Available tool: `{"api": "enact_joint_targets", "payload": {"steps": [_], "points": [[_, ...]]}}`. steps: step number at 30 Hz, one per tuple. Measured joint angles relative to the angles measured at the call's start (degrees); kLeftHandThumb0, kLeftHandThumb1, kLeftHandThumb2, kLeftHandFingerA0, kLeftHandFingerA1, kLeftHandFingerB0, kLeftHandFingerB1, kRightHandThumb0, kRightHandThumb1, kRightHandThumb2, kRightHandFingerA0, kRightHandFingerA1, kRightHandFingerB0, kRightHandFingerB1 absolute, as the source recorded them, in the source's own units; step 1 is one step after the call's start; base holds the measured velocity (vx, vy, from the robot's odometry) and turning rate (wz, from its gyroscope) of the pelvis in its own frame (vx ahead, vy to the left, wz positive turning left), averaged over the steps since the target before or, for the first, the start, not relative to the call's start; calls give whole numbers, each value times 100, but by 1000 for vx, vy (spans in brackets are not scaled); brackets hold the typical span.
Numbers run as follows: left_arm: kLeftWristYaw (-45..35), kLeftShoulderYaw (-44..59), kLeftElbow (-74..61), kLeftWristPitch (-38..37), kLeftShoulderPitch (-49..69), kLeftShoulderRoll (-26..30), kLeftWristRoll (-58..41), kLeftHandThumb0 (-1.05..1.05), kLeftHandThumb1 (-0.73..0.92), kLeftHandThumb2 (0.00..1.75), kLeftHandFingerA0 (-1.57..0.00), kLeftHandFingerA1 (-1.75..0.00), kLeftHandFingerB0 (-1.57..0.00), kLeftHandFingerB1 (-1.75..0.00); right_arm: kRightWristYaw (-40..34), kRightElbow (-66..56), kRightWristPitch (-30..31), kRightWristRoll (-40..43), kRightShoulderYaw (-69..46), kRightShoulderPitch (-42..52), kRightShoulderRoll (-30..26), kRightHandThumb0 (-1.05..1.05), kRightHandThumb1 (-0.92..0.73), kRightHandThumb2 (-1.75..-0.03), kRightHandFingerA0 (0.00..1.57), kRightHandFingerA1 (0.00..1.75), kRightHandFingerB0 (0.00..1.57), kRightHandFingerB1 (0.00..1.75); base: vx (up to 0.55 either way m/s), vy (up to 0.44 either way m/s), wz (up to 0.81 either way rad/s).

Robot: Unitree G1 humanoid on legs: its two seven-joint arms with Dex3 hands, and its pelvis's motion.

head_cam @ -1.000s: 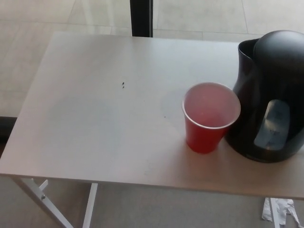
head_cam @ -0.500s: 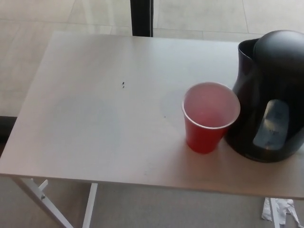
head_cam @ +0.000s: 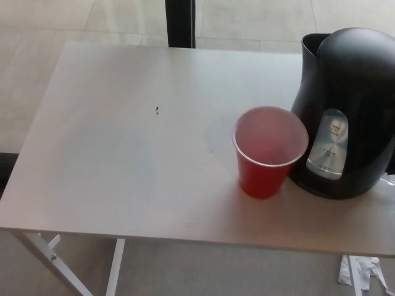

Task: The robot uses its right hand to lift up a kettle kept on the middle of the desk by its handle and tilt it into a glass kept next to it to pour out water

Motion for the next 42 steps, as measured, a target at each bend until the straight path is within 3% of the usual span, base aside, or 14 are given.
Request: {"api": "enact_joint_targets", "payload": {"steps": [7,13,15,16,17,18,19,21,22,23,25,29,41,42], "points": [[12,-44,16,-31,2,0,7,-105,64,80,-55,-79,-30,-133,-476,-57,-83,-37,-391,-92,612,-21,-83,-64,104,120,52,45,0,0,0],[11,-41,28,-32,5,-1,3,-105,66,81,-55,-79,-33,-133,-802,-25,-102,34,-776,-307,1161,-22,-83,-65,92,134,52,45,0,0,0],[11,-41,28,-32,5,-2,3,-105,66,81,-58,-80,-34,-133,-884,-12,-102,48,-842,-370,1259,-17,-80,-67,90,158,61,52,0,0,0],[11,-39,29,-32,4,-2,2,-105,66,81,-58,-80,-34,-133,-953,-18,-98,50,-885,-400,1317,-17,-80,-67,90,158,61,52,0,0,0],[11,-35,29,-31,3,-6,0,-105,67,82,-57,-79,-33,-133,-1009,-28,-95,50,-909,-422,1367,-10,-75,-78,93,163,73,58,0,0,0],[11,-35,29,-32,3,-7,0,-105,68,81,-59,-78,-33,-132,-1058,-45,-93,44,-914,-433,1401,-3,-56,-115,121,132,91,93,0,0,0],[12,-40,29,-32,3,-8,2,-105,68,82,-58,-78,-33,-132,-1118,-51,-110,13,-889,-435,1413,0,-49,-124,95,165,93,125,0,0,0],[12,-41,28,-32,5,-8,1,-105,67,82,-57,-78,-32,-132,-1226,-32,-207,-109,-788,-431,1408,2,-44,-133,97,164,94,141,0,0,0],[12,-41,28,-32,5,-9,1,-105,67,81,-55,-78,-33,-132,-1251,-17,-239,-133,-766,-430,1407,-3,-45,-134,94,172,85,158,0,0,0],[11,-41,27,-31,4,-12,0,-105,66,80,-57,-78,-36,-130,-1302,37,-315,-190,-719,-425,1407,-6,-43,-135,93,175,85,157,0,0,0],[8,-40,24,-31,0,-16,0,-105,66,81,-58,-80,-36,-132,-1372,140,-428,-278,-665,-410,1407,-16,-50,-114,90,175,74,162,0,0,0],[6,-39,24,-31,-5,-20,-2,-105,68,81,-58,-78,-34,-131,-1513,300,-658,-443,-534,-395,1350,-18,-54,-107,85,175,72,163,0,0,0],[4,-41,24,-31,1,-22,-2,-105,66,81,-55,-79,-31,-132,-1905,598,-1267,-828,-284,-389,1204,-12,-53,-114,88,175,72,163,0,0,0],[4,-41,24,-31,1,-22,-2,-105,66,81,-55,-79,-32,-133,-1934,614,-1308,-845,-277,-389,1203,-13,-50,-112,84,170,77,153,0,0,0]]}}
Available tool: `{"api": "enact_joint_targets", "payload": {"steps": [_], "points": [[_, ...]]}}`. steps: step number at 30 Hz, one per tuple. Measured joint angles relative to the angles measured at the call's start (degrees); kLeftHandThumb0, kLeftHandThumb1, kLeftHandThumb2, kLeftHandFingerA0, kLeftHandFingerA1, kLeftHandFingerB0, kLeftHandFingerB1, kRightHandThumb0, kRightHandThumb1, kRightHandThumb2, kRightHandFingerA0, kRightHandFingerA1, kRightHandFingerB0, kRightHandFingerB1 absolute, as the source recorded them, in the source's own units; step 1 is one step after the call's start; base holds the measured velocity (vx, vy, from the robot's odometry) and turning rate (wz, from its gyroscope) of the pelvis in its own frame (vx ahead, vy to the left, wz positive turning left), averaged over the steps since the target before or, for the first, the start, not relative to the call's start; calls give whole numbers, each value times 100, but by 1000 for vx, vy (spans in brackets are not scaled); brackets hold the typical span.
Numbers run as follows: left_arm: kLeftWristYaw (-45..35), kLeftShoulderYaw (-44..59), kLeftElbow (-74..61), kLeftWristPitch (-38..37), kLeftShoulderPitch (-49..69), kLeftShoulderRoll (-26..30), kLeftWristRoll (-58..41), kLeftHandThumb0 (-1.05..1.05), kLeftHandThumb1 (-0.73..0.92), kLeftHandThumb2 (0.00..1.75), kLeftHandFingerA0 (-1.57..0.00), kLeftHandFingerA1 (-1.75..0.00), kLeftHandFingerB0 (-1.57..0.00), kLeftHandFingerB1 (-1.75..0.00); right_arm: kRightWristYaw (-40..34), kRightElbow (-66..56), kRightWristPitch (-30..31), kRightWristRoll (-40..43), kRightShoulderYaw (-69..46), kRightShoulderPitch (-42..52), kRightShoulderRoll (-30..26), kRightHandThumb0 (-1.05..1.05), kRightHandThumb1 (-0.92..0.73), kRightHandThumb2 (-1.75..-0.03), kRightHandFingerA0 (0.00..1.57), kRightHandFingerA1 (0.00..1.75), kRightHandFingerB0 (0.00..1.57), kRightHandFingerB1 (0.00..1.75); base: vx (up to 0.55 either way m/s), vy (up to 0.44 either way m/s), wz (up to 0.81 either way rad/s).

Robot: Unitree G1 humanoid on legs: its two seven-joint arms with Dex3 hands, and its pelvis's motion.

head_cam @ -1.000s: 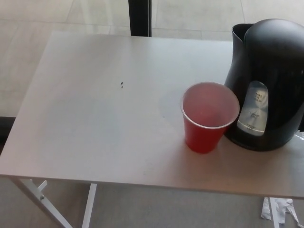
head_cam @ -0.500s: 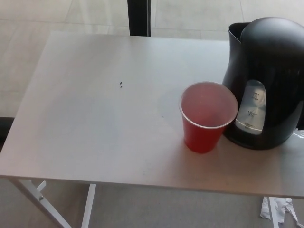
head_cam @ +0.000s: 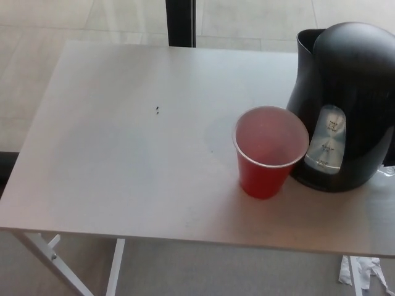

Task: The robot uses its right hand to lift up a kettle kept on the middle of the desk by its handle and tilt it into a glass kept next to it to pour out water

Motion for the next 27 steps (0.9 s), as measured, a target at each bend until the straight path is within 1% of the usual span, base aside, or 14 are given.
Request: {"api": "enact_joint_targets", "payload": {"steps": [2,3,5,7,9,10,12,13,14,18,19,21,22,27], "points": [[-1,0,0,0,3,0,0,-105,65,81,-57,-78,-33,-132,-92,42,-108,-49,11,0,2,-14,-51,-109,86,171,79,149,0,0,0],[-3,1,0,0,9,0,-1,-105,66,81,-56,-78,-33,-131,-160,68,-174,-89,13,0,2,-9,-52,-115,90,170,79,143,0,0,0],[-4,6,1,0,25,0,-2,-105,66,81,-56,-78,-33,-131,-280,71,-275,-153,11,-1,15,-9,-52,-115,90,170,79,143,0,0,0],[-4,12,2,0,39,0,-4,-105,67,81,-59,-78,-36,-130,-376,71,-357,-200,7,-4,22,-6,-45,-123,85,169,81,145,0,0,0],[-4,14,2,0,49,0,-5,-105,66,81,-59,-79,-35,-131,-487,71,-475,-246,-12,-41,23,-6,-49,-119,86,164,80,141,0,0,0],[-4,15,2,0,54,0,-7,-105,67,81,-58,-78,-35,-131,-529,71,-521,-263,-21,-69,26,-4,-56,-110,85,163,80,140,0,0,0],[-4,17,1,0,65,0,-8,-105,66,81,-58,-78,-34,-131,-606,81,-605,-284,-69,-179,48,-7,-44,-127,85,165,81,145,0,0,0],[-3,19,4,0,70,0,-8,-105,66,81,-58,-78,-34,-131,-649,82,-652,-277,-138,-275,78,-7,-44,-127,85,165,81,145,0,0,0],[-3,19,9,0,74,0,-8,-105,67,81,-60,-78,-35,-130,-684,82,-698,-265,-209,-367,101,-7,-34,-141,93,163,88,144,0,0,0],[-3,18,27,-1,113,0,-7,-105,67,81,-59,-78,-35,-130,-812,77,-815,-217,-418,-748,193,-5,-37,-141,95,158,89,142,0,0,0],[-2,19,29,-1,128,0,-7,-105,66,81,-60,-79,-35,-131,-816,77,-822,-206,-445,-781,219,-7,-44,-134,95,167,85,148,0,0,0],[-2,21,30,-1,146,0,-7,-105,66,81,-60,-79,-35,-131,-784,58,-776,-128,-484,-824,302,-7,-44,-134,95,167,85,148,0,0,0],[-2,22,29,-1,146,0,-8,-105,67,81,-60,-78,-36,-131,-760,47,-748,-90,-498,-838,328,-9,-42,-132,96,172,82,156,0,0,0],[-2,25,28,-1,146,0,-8,-105,67,82,-58,-79,-35,-132,-644,-36,-590,112,-576,-973,451,-12,-38,-139,100,175,85,156,0,0,0]]}}
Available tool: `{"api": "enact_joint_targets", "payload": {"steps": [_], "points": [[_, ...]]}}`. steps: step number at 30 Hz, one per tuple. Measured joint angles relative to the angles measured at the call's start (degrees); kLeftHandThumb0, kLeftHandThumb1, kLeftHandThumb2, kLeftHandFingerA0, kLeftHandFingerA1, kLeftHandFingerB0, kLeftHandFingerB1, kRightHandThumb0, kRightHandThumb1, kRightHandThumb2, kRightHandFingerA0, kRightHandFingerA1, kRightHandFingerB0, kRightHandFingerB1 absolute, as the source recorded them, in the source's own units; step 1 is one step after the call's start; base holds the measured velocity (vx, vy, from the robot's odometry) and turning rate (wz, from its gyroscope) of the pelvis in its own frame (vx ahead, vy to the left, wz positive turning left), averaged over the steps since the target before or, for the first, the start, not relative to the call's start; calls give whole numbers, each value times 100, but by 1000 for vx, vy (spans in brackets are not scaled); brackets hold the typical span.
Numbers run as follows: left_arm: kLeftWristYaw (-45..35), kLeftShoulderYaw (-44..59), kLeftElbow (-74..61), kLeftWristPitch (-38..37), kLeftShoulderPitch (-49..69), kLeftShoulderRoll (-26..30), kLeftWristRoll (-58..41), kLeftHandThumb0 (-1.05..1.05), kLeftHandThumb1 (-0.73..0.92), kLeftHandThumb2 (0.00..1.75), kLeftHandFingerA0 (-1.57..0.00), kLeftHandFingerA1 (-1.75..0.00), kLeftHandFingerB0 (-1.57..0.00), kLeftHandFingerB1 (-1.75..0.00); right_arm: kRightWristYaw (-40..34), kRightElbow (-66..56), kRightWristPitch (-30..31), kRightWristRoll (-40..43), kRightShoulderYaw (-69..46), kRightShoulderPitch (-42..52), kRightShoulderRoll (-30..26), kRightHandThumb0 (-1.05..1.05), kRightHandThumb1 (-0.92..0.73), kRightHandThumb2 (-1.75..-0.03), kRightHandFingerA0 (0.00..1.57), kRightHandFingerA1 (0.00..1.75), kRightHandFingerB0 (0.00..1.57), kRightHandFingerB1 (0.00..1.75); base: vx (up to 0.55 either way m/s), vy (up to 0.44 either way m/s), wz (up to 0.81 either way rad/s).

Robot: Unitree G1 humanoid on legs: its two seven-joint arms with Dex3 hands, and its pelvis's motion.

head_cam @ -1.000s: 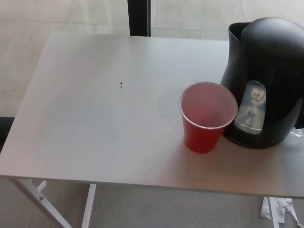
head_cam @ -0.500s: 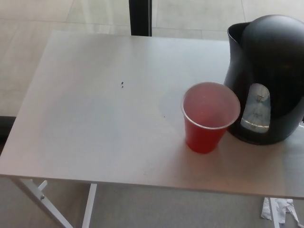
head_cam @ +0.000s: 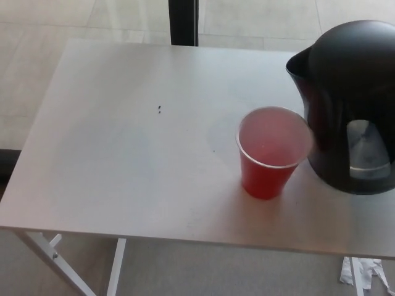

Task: The robot uses its right hand to lift up a kettle kept on the middle of the desk by its handle and tilt it into a glass kept next to it to pour out water

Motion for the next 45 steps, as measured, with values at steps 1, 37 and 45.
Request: {"api": "enact_joint_targets", "payload": {"steps": [1,37,45], "points": [[0,0,0,0,0,0,1,-105,67,82,-58,-79,-35,-132,12,-4,19,10,-8,-20,3,-12,-38,-139,100,175,85,156,0,0,0],[-3,44,19,1,-109,51,-5,-105,67,82,-57,-79,-33,-132,520,338,-481,-271,213,-91,-866,-7,-43,-128,93,166,83,147,0,0,0],[0,30,18,1,-107,58,-1,-105,68,83,-55,-78,-31,-133,649,288,-579,-293,305,-94,-893,-13,-42,-130,96,162,87,146,0,0,0]]}}
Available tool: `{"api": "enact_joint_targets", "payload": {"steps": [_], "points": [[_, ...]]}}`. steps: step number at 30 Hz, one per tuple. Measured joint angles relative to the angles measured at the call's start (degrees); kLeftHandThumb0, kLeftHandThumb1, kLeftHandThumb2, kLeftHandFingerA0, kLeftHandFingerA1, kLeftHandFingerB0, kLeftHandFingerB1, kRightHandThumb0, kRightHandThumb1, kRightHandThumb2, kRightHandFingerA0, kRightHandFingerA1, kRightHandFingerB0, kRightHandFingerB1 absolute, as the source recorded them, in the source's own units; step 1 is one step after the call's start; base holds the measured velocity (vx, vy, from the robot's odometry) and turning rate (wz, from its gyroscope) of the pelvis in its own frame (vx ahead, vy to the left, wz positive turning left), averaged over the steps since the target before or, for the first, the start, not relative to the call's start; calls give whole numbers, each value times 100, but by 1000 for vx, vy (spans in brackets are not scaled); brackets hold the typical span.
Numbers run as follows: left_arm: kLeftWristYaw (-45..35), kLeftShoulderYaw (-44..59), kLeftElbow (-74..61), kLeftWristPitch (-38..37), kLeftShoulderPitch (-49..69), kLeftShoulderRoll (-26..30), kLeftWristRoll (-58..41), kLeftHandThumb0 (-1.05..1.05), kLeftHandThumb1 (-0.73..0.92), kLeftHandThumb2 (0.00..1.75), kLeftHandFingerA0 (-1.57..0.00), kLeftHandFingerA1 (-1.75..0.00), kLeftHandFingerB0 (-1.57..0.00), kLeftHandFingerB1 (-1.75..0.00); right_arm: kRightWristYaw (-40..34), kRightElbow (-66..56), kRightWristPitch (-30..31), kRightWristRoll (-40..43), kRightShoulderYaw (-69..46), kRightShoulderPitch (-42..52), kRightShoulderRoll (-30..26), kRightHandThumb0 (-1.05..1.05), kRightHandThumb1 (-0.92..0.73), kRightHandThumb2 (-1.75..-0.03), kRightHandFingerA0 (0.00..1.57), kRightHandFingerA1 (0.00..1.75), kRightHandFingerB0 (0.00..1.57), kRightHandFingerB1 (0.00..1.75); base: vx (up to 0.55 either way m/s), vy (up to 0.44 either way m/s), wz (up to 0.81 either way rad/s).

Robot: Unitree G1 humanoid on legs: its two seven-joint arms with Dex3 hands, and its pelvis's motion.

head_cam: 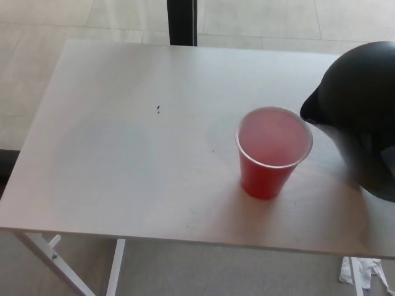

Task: The robot uses its right hand to lift up a kettle kept on the middle of the desk by its handle and tilt it into a glass kept next to it to pour out water

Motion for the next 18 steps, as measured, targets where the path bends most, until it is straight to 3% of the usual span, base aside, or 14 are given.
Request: {"api": "enact_joint_targets", "payload": {"steps": [6,7,12,17,18], "points": [[-2,1,-3,0,0,3,-1,-105,68,82,-58,-78,-34,-131,82,-119,-100,-68,142,0,-27,-13,-39,-135,92,174,80,159,0,0,0],[-2,3,-3,0,-1,3,-2,-105,68,81,-58,-78,-35,-131,114,-118,-180,-88,179,0,-51,-17,-40,-129,92,175,79,161,0,0,0],[-2,0,-14,0,-8,5,-1,-105,69,81,-58,-78,-36,-129,196,-118,-427,-140,309,2,-155,-11,-35,-138,91,175,79,160,0,0,0],[-3,2,-21,0,-59,61,-2,-105,69,82,-59,-78,-36,-131,292,-194,-592,-210,421,33,-243,-14,-39,-137,89,175,77,158,0,0,0],[-3,3,-21,1,-71,73,-2,-105,68,83,-58,-78,-34,-131,312,-237,-593,-225,453,52,-244,-14,-42,-130,89,173,75,157,0,0,0]]}}
